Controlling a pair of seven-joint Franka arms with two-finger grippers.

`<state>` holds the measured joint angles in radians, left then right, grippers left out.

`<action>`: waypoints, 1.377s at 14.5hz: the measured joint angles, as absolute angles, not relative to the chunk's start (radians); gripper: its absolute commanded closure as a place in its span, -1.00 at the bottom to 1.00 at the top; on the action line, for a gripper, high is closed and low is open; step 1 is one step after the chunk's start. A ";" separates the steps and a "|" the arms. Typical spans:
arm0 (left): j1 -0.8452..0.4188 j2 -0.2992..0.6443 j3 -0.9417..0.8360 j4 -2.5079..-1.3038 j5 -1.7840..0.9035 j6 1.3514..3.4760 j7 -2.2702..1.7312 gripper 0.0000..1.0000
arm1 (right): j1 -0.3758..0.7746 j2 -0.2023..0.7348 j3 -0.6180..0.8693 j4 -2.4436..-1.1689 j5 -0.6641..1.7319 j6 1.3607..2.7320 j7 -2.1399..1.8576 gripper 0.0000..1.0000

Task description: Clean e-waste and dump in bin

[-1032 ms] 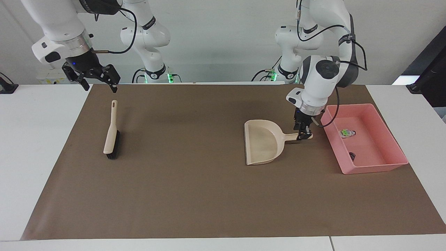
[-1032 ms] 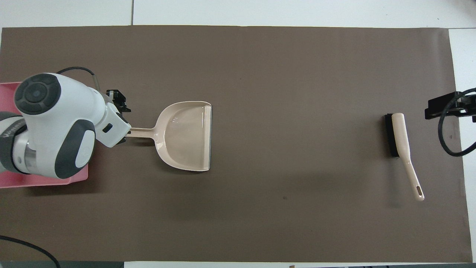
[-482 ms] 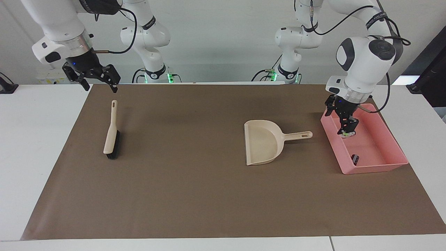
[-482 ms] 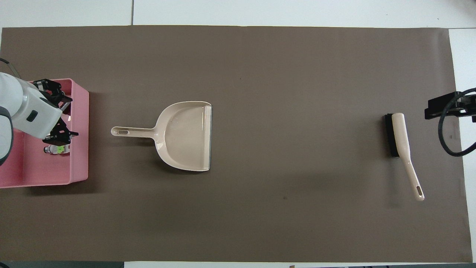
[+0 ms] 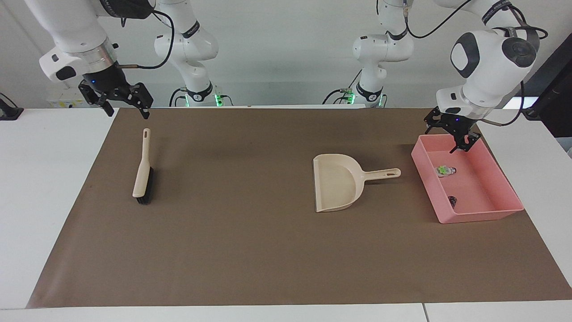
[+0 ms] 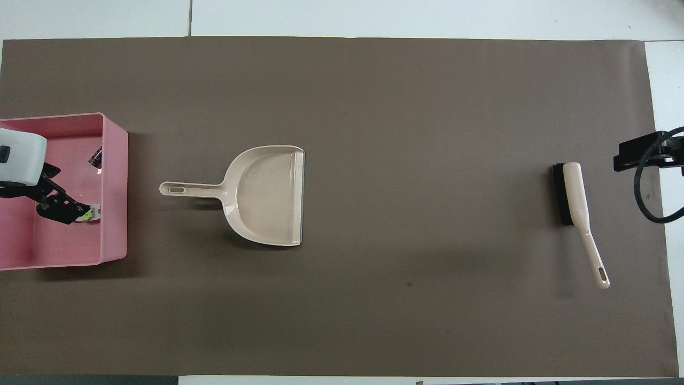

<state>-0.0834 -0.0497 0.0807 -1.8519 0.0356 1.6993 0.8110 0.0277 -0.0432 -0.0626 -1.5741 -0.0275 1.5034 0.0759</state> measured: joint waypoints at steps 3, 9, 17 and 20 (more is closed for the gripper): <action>-0.058 -0.049 0.082 -1.801 0.030 1.650 0.635 -0.96 | 0.027 -0.043 -0.063 -1.576 -0.028 1.503 0.076 -1.00; -0.034 -0.044 0.081 -1.640 -0.001 1.486 0.289 -0.96 | 0.027 -0.043 -0.063 -1.576 -0.028 1.503 0.076 -1.00; -0.034 0.051 0.081 -1.455 -0.001 1.357 0.237 -0.97 | 0.028 -0.043 -0.062 -1.576 -0.028 1.517 0.075 -1.00; -0.034 0.050 0.081 -1.475 -0.001 1.372 0.232 -0.97 | 0.029 -0.043 -0.062 -1.576 -0.044 1.540 0.074 -1.00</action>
